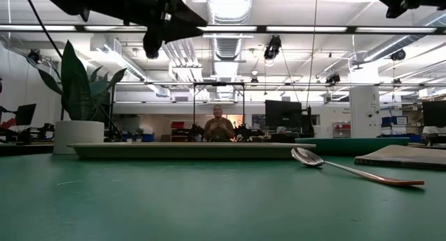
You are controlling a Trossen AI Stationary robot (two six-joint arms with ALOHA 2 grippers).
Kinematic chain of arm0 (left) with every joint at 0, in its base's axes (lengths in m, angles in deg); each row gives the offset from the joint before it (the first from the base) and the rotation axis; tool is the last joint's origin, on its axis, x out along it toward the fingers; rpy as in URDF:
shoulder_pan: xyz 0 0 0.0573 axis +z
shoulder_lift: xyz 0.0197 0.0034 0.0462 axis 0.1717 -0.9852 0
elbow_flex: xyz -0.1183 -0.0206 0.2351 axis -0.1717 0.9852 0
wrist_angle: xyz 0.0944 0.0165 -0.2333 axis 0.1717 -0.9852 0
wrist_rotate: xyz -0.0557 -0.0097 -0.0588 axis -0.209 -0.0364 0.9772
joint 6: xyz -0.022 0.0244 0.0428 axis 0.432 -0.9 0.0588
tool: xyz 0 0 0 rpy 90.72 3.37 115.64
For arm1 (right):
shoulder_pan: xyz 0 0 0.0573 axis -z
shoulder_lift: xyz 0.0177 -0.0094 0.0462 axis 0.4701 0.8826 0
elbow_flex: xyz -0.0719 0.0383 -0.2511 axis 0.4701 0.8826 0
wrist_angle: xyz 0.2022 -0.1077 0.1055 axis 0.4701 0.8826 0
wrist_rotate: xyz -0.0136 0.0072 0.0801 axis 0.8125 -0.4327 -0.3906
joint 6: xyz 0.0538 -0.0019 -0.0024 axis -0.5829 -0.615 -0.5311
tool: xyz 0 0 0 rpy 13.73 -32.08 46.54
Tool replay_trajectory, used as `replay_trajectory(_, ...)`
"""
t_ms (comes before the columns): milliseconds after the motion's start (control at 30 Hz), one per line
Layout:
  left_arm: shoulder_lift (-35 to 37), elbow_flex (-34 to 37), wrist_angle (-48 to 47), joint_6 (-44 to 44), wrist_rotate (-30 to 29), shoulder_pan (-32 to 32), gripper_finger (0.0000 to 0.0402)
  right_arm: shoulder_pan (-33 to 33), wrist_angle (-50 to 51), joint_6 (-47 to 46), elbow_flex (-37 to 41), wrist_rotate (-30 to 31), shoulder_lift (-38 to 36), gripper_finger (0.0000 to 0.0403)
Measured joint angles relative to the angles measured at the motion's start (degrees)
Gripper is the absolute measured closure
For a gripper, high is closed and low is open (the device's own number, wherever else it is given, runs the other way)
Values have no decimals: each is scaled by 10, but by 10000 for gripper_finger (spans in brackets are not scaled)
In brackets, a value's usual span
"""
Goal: Pick and place plate/cup/fork/spoon on tray
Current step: Put the blue cup on the white tray
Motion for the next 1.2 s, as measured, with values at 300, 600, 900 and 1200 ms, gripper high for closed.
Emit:
replay_trajectory(300, 0, 18, -18, 30, 0, 0, 299, 0, 1, 1, 0, 0, 0, 360)
replay_trajectory(600, 0, 21, -28, 30, 0, 0, 299, 0, 4, 1, 0, 0, 0, 360)
replay_trajectory(900, 0, 26, 41, 25, -113, 7, 299, 0, 6, 1, 0, 0, 0, 360)
replay_trajectory(1200, 0, 26, 115, -31, -179, 21, 299, 0, 3, 1, 0, 0, 0, 360)
